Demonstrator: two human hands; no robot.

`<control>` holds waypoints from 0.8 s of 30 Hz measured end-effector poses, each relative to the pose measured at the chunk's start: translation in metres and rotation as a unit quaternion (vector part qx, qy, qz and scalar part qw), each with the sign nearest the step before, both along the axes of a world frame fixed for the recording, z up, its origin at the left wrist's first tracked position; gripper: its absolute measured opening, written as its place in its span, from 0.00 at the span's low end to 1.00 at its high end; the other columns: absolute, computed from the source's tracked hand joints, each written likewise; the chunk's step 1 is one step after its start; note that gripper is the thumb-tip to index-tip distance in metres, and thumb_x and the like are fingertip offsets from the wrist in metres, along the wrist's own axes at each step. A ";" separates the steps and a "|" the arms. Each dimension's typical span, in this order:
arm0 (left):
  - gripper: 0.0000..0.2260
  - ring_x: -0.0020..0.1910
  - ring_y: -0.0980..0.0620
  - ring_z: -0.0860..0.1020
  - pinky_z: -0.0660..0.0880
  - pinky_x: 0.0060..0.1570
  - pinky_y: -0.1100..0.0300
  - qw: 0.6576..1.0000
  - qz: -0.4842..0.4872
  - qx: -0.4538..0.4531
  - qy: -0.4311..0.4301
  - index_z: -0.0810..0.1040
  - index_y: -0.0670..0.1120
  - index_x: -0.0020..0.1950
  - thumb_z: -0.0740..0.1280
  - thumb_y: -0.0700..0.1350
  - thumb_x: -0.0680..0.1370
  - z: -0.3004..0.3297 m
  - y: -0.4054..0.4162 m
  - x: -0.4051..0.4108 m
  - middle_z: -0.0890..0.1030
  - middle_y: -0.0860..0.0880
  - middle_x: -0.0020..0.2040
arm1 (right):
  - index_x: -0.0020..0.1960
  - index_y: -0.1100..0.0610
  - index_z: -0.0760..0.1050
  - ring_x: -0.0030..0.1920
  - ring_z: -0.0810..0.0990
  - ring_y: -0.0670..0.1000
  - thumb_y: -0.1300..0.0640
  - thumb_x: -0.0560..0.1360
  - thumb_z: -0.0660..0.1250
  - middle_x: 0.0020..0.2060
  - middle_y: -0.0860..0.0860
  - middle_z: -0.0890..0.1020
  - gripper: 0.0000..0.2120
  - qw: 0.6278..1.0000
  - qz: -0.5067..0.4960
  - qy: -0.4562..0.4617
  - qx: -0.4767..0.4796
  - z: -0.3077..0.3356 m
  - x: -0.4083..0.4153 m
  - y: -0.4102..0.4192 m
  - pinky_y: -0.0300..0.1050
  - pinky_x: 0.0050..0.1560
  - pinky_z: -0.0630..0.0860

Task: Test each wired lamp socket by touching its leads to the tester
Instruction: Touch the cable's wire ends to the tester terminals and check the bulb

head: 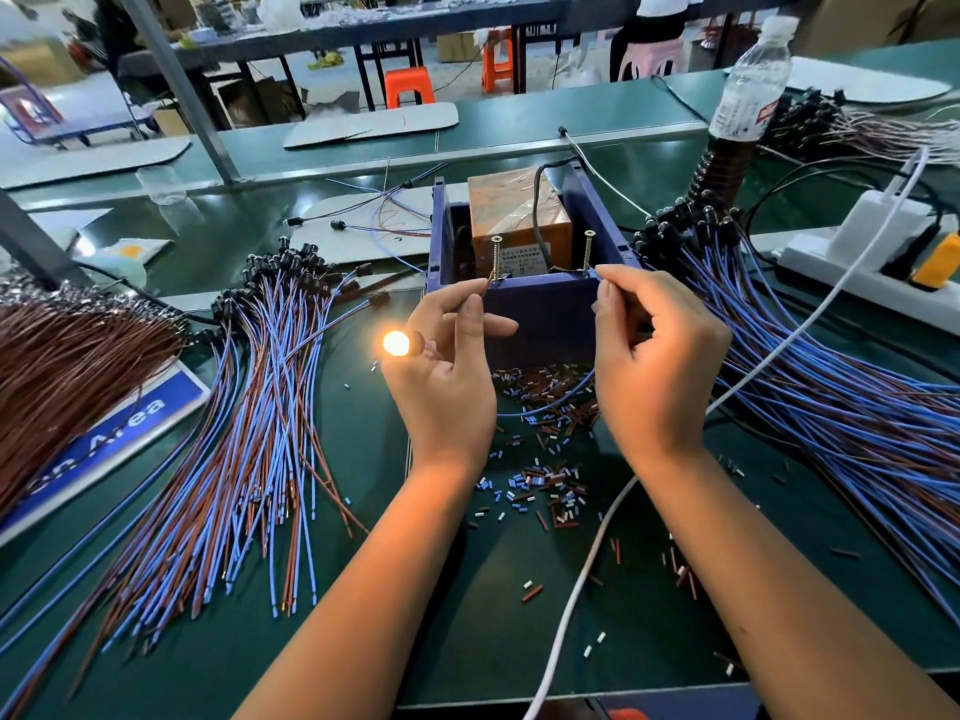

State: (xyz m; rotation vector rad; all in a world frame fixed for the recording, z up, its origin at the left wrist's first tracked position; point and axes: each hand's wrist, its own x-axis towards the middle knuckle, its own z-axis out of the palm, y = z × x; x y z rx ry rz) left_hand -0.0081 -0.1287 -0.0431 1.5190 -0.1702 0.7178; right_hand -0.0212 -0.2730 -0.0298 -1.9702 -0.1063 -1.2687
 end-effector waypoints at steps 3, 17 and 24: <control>0.06 0.39 0.56 0.84 0.72 0.45 0.69 1.000 -0.001 0.002 0.001 0.82 0.44 0.57 0.65 0.42 0.85 0.000 0.000 0.000 0.86 0.50 0.38 | 0.55 0.64 0.84 0.43 0.82 0.48 0.65 0.83 0.67 0.44 0.54 0.86 0.08 1.000 -0.002 0.000 -0.002 0.000 0.000 0.001 0.34 0.45 0.75; 0.05 0.39 0.52 0.85 0.74 0.43 0.65 0.998 0.023 0.024 -0.050 0.81 0.48 0.55 0.65 0.42 0.85 0.011 -0.021 -0.021 0.86 0.53 0.38 | 0.58 0.60 0.82 0.41 0.83 0.47 0.62 0.83 0.67 0.42 0.50 0.84 0.07 0.997 0.004 0.005 0.072 -0.007 -0.007 -0.011 0.42 0.42 0.79; 0.07 0.31 0.55 0.79 0.76 0.38 0.57 0.980 -0.169 0.039 0.097 0.82 0.49 0.48 0.67 0.42 0.83 0.051 -0.099 -0.027 0.87 0.50 0.36 | 0.59 0.53 0.81 0.41 0.83 0.46 0.56 0.81 0.68 0.42 0.43 0.82 0.08 0.989 -0.048 0.002 0.142 -0.001 -0.043 -0.053 0.45 0.42 0.80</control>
